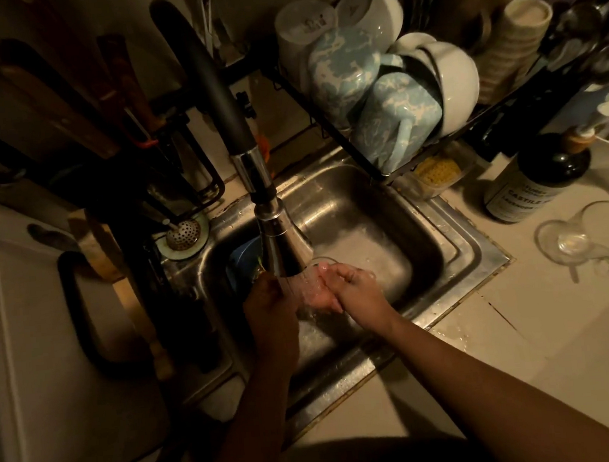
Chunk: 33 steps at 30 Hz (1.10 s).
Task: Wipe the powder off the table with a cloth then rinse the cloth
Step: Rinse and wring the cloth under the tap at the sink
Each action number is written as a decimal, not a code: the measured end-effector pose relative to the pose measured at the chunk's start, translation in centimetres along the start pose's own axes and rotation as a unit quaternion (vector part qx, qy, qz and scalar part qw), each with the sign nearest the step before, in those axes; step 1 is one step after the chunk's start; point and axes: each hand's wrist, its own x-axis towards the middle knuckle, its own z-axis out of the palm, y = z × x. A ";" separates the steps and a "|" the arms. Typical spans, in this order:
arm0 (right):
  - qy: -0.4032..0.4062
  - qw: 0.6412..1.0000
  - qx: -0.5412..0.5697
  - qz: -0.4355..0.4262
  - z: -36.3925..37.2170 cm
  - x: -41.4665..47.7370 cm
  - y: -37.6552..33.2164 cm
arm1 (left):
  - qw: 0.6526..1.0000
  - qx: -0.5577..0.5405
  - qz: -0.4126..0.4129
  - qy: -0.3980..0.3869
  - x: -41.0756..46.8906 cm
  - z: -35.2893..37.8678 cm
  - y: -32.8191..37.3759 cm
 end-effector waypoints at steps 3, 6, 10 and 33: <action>-0.071 0.989 0.092 0.087 -0.3 -0.3 -0.4 | 0.997 -0.070 -0.029 -0.014 0.2 0.0 0.6; -0.108 0.967 0.186 0.137 -0.8 -0.5 -0.2 | 0.998 -0.038 -0.046 -0.028 0.7 -0.3 0.8; -0.095 0.980 0.146 0.091 -2.2 0.4 0.8 | 0.997 0.054 -0.041 -0.032 0.9 -0.5 1.8; -0.113 0.992 0.042 0.039 -5.6 2.7 -4.0 | 0.991 0.094 -0.066 -0.073 2.0 -3.2 1.3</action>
